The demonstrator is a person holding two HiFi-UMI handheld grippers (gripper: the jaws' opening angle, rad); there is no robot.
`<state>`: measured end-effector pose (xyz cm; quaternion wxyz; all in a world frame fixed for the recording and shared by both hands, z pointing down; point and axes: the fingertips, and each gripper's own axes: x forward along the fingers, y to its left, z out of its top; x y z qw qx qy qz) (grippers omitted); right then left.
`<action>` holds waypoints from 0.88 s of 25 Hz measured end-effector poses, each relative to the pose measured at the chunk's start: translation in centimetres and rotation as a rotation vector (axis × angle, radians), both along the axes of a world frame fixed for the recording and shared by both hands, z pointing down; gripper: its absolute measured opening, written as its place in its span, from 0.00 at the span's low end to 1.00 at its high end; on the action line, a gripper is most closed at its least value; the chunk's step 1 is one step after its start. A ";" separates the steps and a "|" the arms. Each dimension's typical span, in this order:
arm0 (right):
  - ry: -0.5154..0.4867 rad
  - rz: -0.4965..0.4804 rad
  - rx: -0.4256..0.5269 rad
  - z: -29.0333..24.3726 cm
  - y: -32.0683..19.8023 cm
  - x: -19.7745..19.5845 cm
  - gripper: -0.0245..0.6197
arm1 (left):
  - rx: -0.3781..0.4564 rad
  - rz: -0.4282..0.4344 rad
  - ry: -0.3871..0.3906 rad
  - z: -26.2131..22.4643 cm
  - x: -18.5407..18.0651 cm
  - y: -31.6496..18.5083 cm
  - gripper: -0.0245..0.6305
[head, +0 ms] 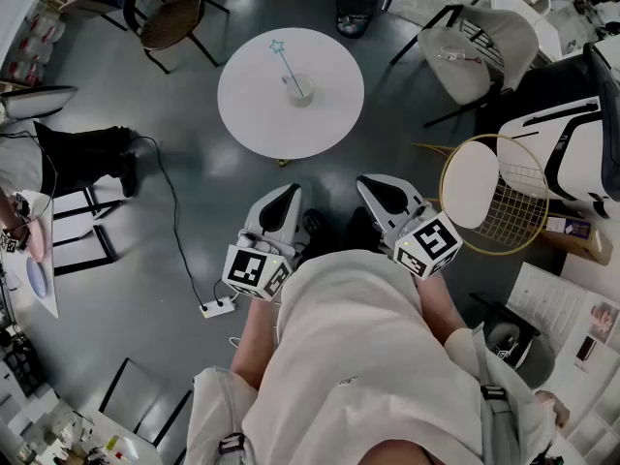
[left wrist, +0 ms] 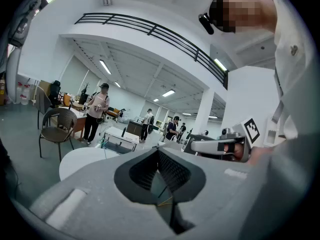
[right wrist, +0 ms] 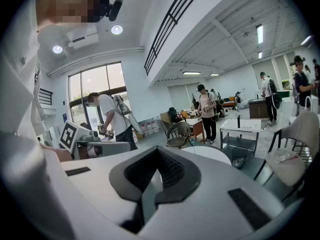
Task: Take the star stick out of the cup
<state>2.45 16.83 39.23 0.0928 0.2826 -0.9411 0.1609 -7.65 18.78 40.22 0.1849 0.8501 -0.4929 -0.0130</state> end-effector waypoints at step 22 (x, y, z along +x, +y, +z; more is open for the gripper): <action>-0.014 0.138 -0.077 1.1 -1.6 1.6 0.05 | 0.000 0.027 0.013 -0.3 0.6 -0.4 0.05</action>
